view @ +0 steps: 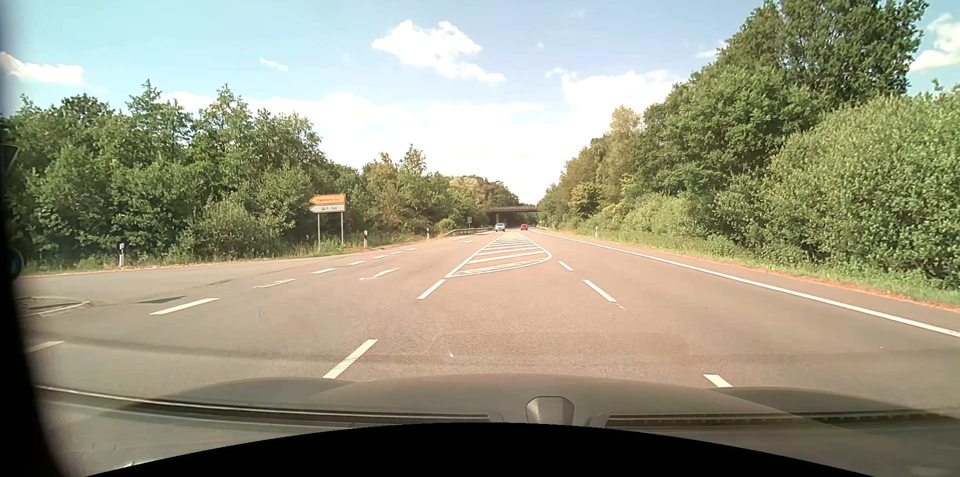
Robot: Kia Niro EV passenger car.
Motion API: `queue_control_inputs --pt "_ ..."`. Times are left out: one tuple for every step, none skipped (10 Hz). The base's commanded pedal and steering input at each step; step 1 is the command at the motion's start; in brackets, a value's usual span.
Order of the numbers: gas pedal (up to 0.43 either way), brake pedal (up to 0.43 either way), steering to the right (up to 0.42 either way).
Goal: Follow the waypoints while adhering to traffic rules and regulations
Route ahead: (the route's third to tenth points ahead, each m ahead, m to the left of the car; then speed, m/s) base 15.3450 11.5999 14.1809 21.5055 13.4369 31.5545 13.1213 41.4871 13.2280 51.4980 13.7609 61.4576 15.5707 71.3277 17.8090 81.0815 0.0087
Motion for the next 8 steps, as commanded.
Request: queue_control_inputs --pt "0.0 0.567 0.002" --pt "0.0 0.567 0.003" --pt "0.0 0.567 0.002" --pt "0.0 0.567 0.002" --pt "0.0 0.567 0.002" --pt "0.0 0.567 0.003" --pt "0.0 0.567 0.002" --pt "0.0 0.573 0.002"
